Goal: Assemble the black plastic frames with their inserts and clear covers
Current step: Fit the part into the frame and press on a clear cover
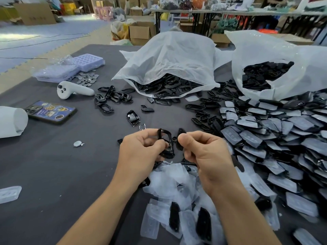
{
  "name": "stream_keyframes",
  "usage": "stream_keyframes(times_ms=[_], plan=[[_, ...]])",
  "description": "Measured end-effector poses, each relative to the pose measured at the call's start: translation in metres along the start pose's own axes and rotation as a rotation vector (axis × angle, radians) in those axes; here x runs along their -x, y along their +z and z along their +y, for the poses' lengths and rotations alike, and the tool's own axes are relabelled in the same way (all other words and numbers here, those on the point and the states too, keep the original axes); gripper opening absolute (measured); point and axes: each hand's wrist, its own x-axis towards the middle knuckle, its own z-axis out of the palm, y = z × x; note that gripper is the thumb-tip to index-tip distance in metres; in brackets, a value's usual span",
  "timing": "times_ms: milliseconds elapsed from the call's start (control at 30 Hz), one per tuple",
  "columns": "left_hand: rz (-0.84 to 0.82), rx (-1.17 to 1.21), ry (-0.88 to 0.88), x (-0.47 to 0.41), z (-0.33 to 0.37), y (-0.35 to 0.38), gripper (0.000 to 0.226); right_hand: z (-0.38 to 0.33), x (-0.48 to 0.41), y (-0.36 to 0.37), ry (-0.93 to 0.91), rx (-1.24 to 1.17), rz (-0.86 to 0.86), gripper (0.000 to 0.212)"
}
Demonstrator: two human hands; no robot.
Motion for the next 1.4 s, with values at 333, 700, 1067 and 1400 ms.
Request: stream_keyframes(times_ms=[333, 700, 1067, 1400], plan=[[-0.072, 0.053, -0.002, 0.001, -0.002, 0.001, 0.021, 0.003, 0.004, 0.006, -0.155, 0.362, 0.077, 0.020], [-0.321, 0.120, -0.058, 0.002, 0.003, -0.008, 0.031, 0.009, 0.008, 0.011, -0.360, 0.753, 0.177, 0.021], [-0.238, -0.008, 0.014, 0.007, 0.004, -0.002, 0.040, 0.011, 0.001, 0.007, -0.233, 0.730, 0.131, 0.019], [-0.163, -0.226, 0.179, 0.011, 0.004, 0.003, 0.040, 0.012, 0.000, 0.006, -0.105, 0.496, 0.043, 0.015]])
